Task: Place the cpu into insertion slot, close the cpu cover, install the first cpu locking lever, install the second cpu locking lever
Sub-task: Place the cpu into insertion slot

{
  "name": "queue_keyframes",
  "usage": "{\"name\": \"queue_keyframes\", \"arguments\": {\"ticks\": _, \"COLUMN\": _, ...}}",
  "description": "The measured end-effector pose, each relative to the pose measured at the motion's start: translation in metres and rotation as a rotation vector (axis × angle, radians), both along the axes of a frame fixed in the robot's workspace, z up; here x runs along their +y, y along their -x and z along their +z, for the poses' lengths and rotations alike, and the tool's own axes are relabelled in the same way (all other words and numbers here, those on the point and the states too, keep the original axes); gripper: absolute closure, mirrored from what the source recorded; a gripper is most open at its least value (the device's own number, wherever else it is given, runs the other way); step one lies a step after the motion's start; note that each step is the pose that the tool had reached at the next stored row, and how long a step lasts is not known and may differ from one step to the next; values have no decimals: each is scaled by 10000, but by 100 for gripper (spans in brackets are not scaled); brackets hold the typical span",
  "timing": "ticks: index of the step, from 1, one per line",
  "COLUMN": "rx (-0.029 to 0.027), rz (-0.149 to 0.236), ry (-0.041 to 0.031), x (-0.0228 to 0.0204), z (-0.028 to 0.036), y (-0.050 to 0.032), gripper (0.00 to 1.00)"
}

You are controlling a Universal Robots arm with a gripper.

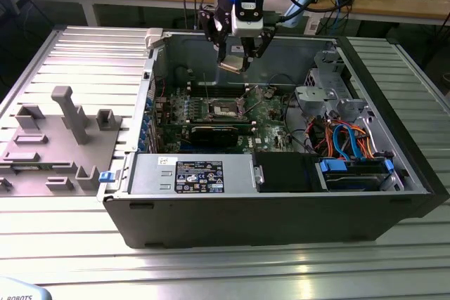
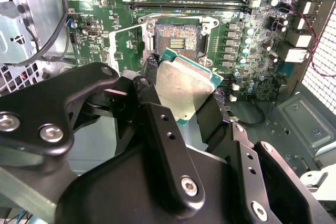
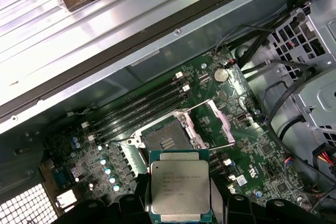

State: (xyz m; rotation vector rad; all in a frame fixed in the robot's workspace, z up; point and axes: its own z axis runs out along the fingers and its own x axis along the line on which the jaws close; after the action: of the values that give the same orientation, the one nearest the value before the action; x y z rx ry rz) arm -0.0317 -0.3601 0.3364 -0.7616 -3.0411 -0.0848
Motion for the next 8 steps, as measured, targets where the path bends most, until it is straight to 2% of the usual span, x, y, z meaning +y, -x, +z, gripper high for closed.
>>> {"name": "queue_keyframes", "arguments": {"ticks": 8, "rx": 0, "rz": -76, "ry": 0, "x": 0, "z": 0, "y": 0, "gripper": 46}}
